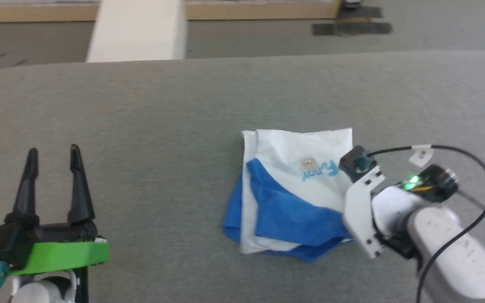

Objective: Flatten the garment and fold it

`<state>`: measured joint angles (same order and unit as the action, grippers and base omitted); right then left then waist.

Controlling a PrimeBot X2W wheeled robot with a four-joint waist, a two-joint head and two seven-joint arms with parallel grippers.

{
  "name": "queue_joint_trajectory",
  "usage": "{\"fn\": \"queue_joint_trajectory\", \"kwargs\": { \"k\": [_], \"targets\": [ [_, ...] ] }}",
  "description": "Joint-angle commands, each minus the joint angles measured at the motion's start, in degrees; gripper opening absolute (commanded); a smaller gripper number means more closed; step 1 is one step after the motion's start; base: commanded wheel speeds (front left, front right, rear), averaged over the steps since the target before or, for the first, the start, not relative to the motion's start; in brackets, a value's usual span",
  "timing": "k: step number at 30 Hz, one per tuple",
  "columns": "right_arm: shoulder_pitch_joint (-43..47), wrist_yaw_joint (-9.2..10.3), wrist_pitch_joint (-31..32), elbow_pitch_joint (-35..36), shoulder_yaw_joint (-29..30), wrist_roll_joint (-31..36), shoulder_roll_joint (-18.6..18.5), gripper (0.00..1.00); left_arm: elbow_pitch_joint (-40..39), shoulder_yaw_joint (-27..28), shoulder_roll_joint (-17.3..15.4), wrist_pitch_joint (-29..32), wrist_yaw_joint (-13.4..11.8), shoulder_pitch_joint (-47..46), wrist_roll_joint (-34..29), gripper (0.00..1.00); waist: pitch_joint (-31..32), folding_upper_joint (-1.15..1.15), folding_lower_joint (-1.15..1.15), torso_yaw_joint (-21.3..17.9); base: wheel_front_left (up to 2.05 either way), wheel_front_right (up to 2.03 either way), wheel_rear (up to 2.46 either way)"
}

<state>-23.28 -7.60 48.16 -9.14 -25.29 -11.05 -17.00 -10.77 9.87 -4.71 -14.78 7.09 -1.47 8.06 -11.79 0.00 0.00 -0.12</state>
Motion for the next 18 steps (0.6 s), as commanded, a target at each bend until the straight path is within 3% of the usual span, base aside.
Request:
{"fn": "queue_joint_trajectory", "kwargs": {
  "k": [1,6,10,18],
  "targets": [
    [-1.79,0.11,0.53,0.77,-1.21,-0.9,-2.75,0.0,-0.57,0.03,-0.63,-0.22,0.39,-0.45,0.02,1.0,-2.41,0.0,0.0,-8.93,0.0,0.0,0.0],
    [-6.27,0.11,0.95,3.04,-4.77,-4.08,-10.76,0.0,-1.9,-0.11,-2.03,-0.22,0.39,-1.7,-0.06,1.0,-5.25,0.0,0.0,-16.22,0.0,0.0,0.0],
    [-8.63,0.11,-0.48,2.71,-3.26,-4.11,-15.18,0.0,-2.97,-0.6,-3.42,-0.22,0.39,-2.83,-0.05,1.0,-8.18,0.0,0.0,-18.95,0.0,0.0,0.0],
    [-10.32,0.11,-4.52,-1.64,4.59,-0.26,-20.9,0.0,-4.02,-1.88,-7.12,-0.22,0.39,-5.03,0.1,1.0,-14.92,0.0,0.0,-17.64,0.0,0.0,0.0]
  ]
}}
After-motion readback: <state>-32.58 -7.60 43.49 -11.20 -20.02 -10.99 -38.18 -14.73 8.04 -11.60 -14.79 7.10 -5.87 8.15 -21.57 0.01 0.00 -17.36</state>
